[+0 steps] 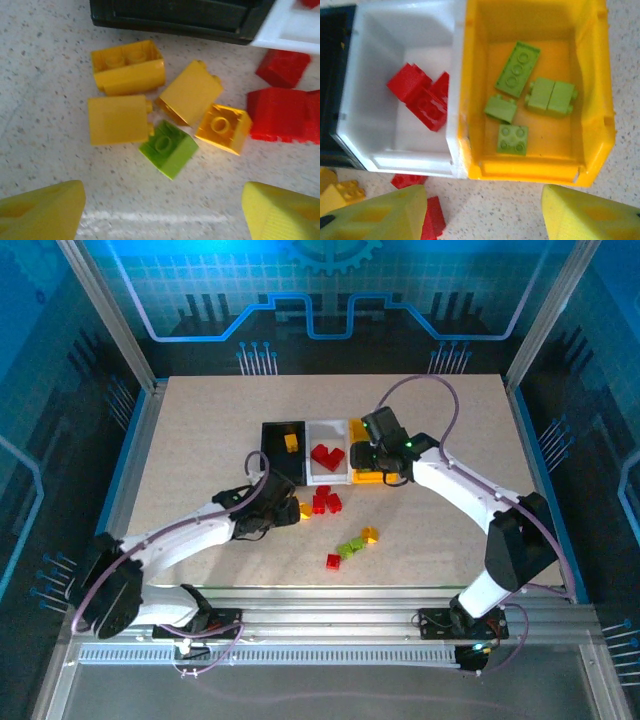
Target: Sort the legos into containers by color
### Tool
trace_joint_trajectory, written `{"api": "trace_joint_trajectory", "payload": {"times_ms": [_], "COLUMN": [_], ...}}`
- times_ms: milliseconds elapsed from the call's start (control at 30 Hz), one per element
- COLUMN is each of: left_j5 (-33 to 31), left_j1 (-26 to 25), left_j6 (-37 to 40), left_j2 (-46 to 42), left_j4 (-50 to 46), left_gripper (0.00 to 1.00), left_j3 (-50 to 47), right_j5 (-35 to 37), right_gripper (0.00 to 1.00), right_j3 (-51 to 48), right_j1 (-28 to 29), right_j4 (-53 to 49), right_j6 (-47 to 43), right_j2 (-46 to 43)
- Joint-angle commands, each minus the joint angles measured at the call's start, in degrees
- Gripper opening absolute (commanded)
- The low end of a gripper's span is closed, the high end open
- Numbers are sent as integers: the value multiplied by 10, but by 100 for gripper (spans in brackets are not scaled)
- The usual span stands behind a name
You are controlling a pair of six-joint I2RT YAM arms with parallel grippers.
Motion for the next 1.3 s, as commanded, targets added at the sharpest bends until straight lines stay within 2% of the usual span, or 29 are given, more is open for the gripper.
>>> {"api": "trace_joint_trajectory", "payload": {"times_ms": [0, 100, 267, 533, 767, 1000, 1100, 1267], "left_j5": [-47, -62, -45, 4, 21, 29, 41, 63], "left_j1": [24, 40, 73, 77, 77, 75, 75, 61], "left_j6": [28, 31, 32, 46, 38, 22, 16, 6], "left_j2": [26, 44, 64, 88, 127, 84, 57, 2], "left_j4": [11, 24, 46, 112, 117, 103, 98, 82], "left_gripper": [80, 77, 74, 74, 61, 53, 59, 60], "left_j3": [16, 21, 7, -11, -15, -67, -87, -113], "right_j5": [-2, -1, 2, -2, -1, -7, -10, -13], "right_gripper": [63, 63, 63, 63, 63, 63, 63, 63], "right_j3": [-15, -23, -34, -37, -37, -39, -37, -38], "right_j1": [2, 2, 0, -5, -6, -12, -12, -12], "right_j4": [13, 14, 18, 25, 24, 32, 35, 38], "right_j6": [10, 9, 8, 14, 14, 15, 18, 20], "right_j2": [-18, -22, -30, -32, -33, -28, -19, -11]}}
